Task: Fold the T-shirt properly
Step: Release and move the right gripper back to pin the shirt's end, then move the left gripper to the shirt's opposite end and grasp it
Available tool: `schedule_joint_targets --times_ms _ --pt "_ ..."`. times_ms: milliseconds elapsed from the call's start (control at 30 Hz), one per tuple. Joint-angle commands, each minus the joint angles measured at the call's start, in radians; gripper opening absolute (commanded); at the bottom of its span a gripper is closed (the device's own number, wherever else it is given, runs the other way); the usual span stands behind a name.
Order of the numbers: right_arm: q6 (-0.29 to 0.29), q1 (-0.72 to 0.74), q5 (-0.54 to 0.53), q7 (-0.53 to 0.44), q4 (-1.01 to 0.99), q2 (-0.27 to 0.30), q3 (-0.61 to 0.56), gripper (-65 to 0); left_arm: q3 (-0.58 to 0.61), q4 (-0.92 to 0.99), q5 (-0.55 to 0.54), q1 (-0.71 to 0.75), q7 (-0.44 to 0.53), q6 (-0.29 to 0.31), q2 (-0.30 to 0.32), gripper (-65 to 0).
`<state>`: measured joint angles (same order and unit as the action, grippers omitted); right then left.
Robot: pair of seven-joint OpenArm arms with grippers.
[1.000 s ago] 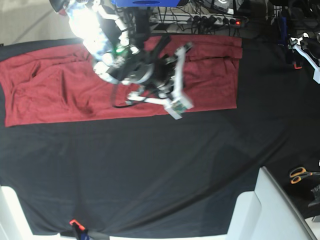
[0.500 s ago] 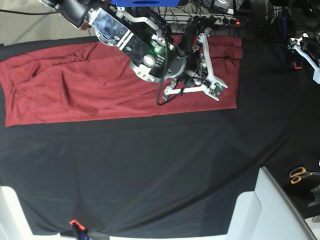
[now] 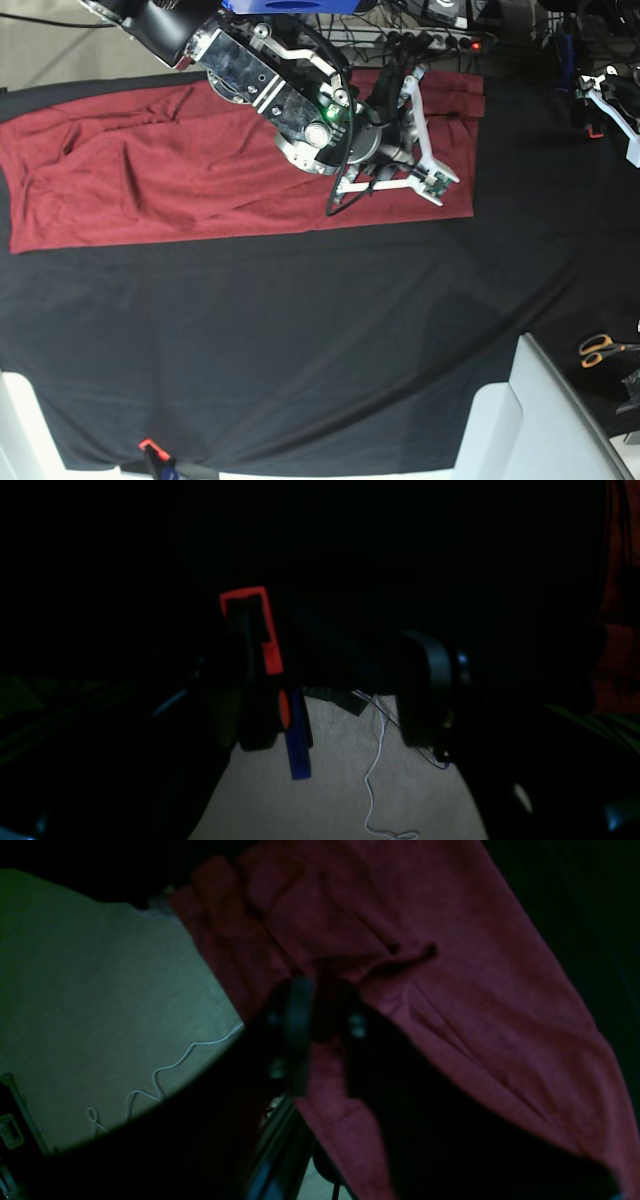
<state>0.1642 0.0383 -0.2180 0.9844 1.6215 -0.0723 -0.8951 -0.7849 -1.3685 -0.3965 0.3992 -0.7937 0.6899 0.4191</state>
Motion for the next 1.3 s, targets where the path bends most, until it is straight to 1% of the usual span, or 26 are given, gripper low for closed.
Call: schedule_joint_targets --times_ms 0,100,133,167,233,300,400,467,500,567,633,700,733,867,933,967,1067,1167,1267 --pt "0.002 0.015 -0.01 -0.02 0.035 -0.017 -0.003 -45.6 -0.008 -0.015 -0.008 0.002 0.013 0.008 0.025 -20.7" --pt "-0.004 0.048 -0.004 0.0 0.133 -0.005 0.004 -34.4 -0.008 -0.015 -0.008 0.002 0.013 0.008 0.025 -20.4" --pt "-0.004 0.062 -0.004 0.02 0.185 0.019 0.015 -31.8 -0.008 -0.015 -0.008 0.002 0.013 0.008 0.025 -20.2" --pt "-0.004 0.071 -0.004 0.043 0.24 0.045 0.052 -29.7 -0.008 -0.015 -0.008 0.002 0.013 0.008 0.025 -20.1" --pt "-0.007 0.058 -0.004 0.067 0.31 0.065 0.166 -28.4 -0.005 -0.015 -0.008 0.002 0.013 0.008 0.025 -20.1" --pt "-0.024 0.012 -0.004 0.063 0.328 0.099 0.33 -28.4 -0.005 -0.015 -0.008 0.002 0.013 0.008 0.024 -19.9" --pt "-0.025 -0.076 -0.005 -0.043 0.328 0.141 0.56 -28.4 -0.001 -0.016 -0.014 0.008 0.012 0.008 0.013 -19.7" --pt "-0.025 -0.151 -0.007 -0.131 0.328 0.165 0.689 -28.2 -0.001 -0.03 -0.017 0.025 0.012 0.008 -0.015 -19.7" --pt "-0.025 -0.186 -0.007 -0.167 0.326 0.171 0.738 -28.1 -0.001 -0.036 -0.017 0.025 0.012 0.008 -0.029 -19.7" --pt "-0.025 -0.246 -0.007 -0.215 0.323 0.184 0.799 -27.9 -0.001 -0.028 -0.031 0.025 0.01 0.008 -0.049 -18.9" --pt "-0.024 -0.292 -0.007 -0.246 0.308 0.2 0.818 -27.9 -0.001 -0.015 -0.078 0.024 -0.03 0.008 -0.062 -12.0" --pt "-0.024 -0.324 -0.007 -0.276 0.271 0.222 0.819 -27.9 -0.001 0.007 -0.157 0.02 -0.062 0.008 -0.064 -4.1" --pt "-0.024 -0.335 -0.007 -0.292 0.245 0.225 0.818 -27.9 -0.001 0.013 -0.2 0.02 -0.065 0.008 -0.065 -2.5" --pt "-0.024 -0.357 -0.007 -0.339 0.136 0.226 0.816 -27.9 -0.001 0.007 -0.382 0.022 -0.069 0.008 -0.065 -2.6" --pt "-0.024 -0.358 -0.007 -0.355 0.092 0.226 0.815 -27.9 0.006 0.005 -0.442 0.02 -0.071 0.008 -0.065 -2.6" --pt "-0.024 -0.358 -0.007 -0.356 0.073 0.225 0.815 -27.9 0.029 0.004 -0.46 0.013 -0.071 0.008 -0.065 -2.6" --pt "-0.022 -0.358 -0.007 -0.356 0.052 0.225 0.815 -27.9 0.12 0.011 -0.467 -0.027 -0.071 0.008 -0.07 -2.6" --pt "-0.022 -0.358 -0.007 -0.356 0.052 0.225 0.815 -27.9 0.178 0.011 -0.417 -0.055 -0.065 0.008 -0.122 -2.6" --pt "-0.022 -0.358 -0.007 -0.356 0.053 0.225 0.815 -27.9 0.184 0.013 -0.325 -0.09 -0.065 0.008 -0.187 -2.6"
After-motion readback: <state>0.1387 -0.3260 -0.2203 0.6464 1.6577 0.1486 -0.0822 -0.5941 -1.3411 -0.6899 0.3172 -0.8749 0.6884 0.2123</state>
